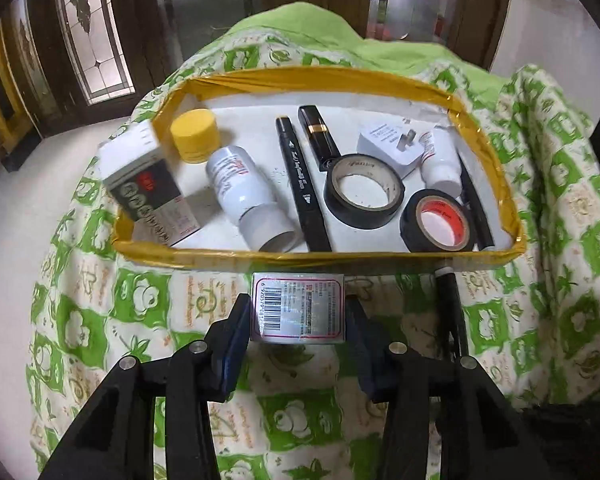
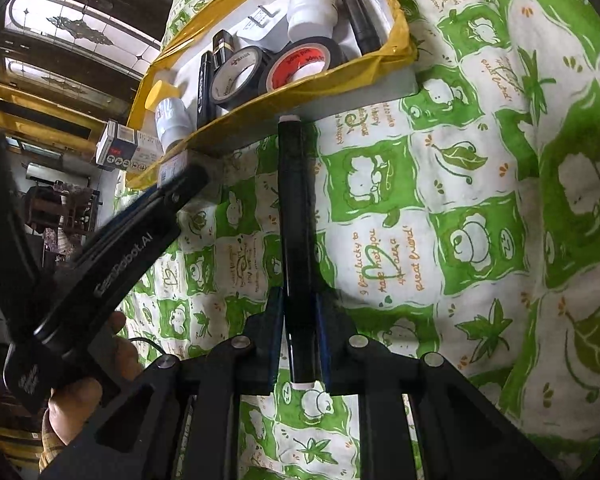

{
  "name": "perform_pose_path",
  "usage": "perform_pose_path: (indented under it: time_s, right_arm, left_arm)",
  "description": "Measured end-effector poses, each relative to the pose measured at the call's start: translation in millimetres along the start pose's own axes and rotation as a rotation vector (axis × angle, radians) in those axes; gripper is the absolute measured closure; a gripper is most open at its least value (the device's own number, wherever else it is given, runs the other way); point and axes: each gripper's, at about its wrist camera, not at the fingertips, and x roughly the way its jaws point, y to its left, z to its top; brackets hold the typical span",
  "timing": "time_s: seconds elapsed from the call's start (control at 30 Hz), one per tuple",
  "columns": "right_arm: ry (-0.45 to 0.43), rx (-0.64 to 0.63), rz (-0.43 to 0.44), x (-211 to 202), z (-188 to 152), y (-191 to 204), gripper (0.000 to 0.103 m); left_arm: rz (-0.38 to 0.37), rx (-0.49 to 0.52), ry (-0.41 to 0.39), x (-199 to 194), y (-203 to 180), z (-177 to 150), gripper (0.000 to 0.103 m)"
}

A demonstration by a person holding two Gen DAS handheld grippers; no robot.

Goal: Organize rigid objects
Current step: 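Lift and carry the barcode box and black marker toward the tray with both tools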

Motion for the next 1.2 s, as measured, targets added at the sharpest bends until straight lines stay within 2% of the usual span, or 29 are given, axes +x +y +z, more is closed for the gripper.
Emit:
perform_pose_path:
  time_s: [0.17, 0.33, 0.63, 1.2]
  right_arm:
    - [-0.032, -0.017, -0.014, -1.2, 4.8, 1.8, 0.088]
    - [-0.068, -0.073, -0.061, 3.4, 11.1, 10.5, 0.088]
    - [-0.100, -0.137, -0.115, 8.8, 1.4, 19.4, 0.089]
    - [-0.148, -0.242, -0.204, 17.5, -15.8, 43.7, 0.089]
  left_arm:
    - [-0.011, 0.052, 0.004, -20.4, 1.4, -25.1, 0.055]
    - [-0.009, 0.030, -0.004, -30.0, 4.9, -54.3, 0.055]
    - [0.021, 0.053, -0.054, -25.6, 1.5, -52.1, 0.055]
    - [0.005, 0.069, -0.075, -23.4, 0.6, -53.4, 0.055]
